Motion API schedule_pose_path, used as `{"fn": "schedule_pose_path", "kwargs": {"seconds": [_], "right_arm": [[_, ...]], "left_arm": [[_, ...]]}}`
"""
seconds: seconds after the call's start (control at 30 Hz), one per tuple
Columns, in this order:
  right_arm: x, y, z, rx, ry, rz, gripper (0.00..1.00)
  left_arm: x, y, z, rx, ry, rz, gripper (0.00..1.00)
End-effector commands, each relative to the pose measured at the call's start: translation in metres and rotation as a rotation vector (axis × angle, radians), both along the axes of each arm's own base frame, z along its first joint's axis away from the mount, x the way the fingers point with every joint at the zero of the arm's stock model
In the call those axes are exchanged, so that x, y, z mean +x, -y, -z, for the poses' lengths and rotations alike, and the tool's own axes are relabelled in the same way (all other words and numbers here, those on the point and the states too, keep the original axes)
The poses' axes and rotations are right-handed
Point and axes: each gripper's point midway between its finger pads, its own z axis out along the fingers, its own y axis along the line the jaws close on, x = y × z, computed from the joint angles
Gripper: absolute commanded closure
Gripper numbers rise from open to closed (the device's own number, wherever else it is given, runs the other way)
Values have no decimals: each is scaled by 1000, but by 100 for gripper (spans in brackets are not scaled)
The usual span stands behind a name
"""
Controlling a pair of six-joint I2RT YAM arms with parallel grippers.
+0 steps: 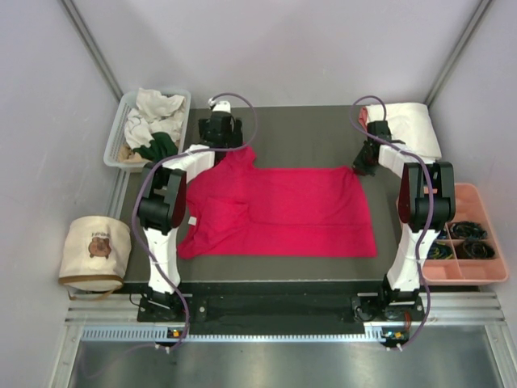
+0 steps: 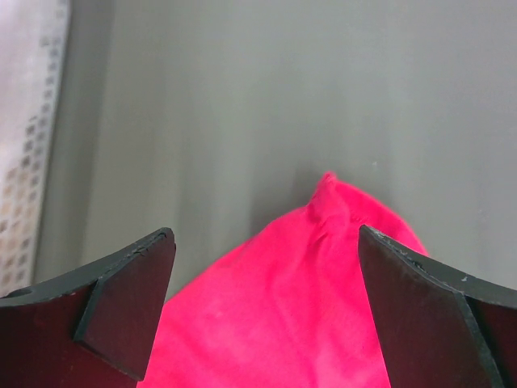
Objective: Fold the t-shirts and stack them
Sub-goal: Grap the side of the flattened tshirt furthest away from the robot with both arms
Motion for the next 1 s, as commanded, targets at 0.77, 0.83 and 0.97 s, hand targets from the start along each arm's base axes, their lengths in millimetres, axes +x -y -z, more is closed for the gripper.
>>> {"fn": "schedule_pose_path", "kwargs": {"seconds": [0.77, 0.83, 0.97], "right_arm": [[-3, 2, 18, 27, -46, -6, 100], [-3, 2, 17, 27, -44, -7, 100], [-3, 2, 18, 27, -46, -6, 100]], "left_arm": [[34, 36, 19, -131, -3, 78, 24], [36, 37, 20, -133, -3, 77, 25], [39, 39, 22, -141, -3, 80, 32]]}}
